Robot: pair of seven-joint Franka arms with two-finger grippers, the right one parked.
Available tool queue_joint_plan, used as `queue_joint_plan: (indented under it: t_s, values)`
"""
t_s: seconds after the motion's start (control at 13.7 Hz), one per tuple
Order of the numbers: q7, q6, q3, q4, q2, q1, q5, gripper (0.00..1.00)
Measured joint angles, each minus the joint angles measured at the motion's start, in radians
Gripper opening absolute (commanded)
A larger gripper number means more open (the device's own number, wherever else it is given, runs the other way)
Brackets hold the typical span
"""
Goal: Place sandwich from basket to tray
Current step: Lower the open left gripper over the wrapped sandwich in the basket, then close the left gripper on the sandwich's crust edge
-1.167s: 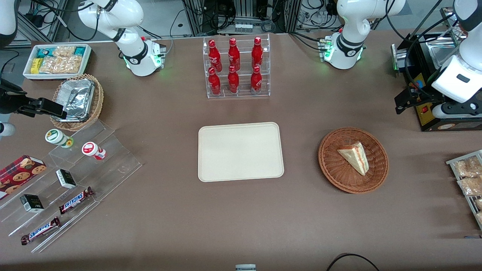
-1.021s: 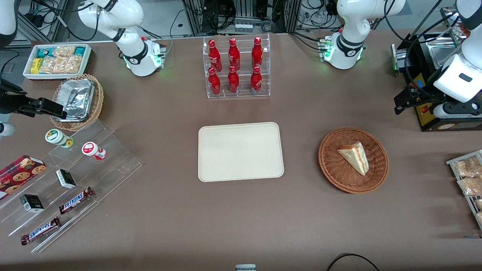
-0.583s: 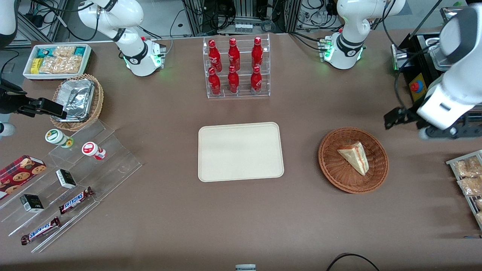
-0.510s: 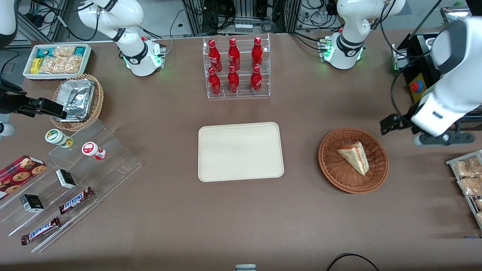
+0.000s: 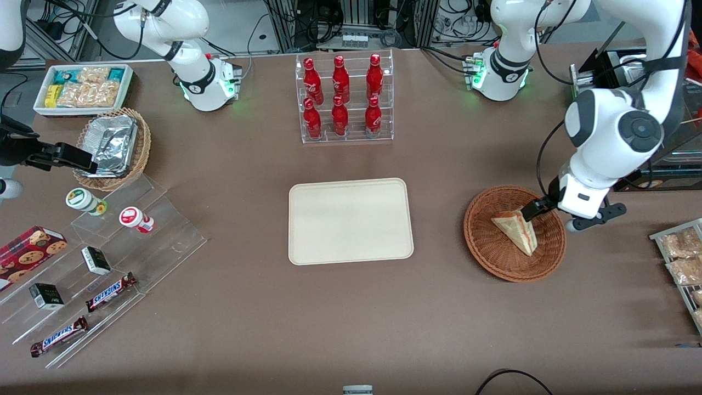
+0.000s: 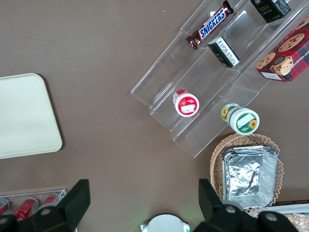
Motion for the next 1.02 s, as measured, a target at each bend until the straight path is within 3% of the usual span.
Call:
queue_joint_plan:
  t_s: [0.88,0.95,1.02]
  values:
    - [-0.074,0.079,-0.009,-0.026,0.153,-0.002,0.017,0.99]
    - [-0.074,0.088,-0.009,-0.026,0.168,-0.002,0.023,0.88]
    - [-0.074,0.102,-0.009,-0.026,0.182,-0.002,0.025,0.52]
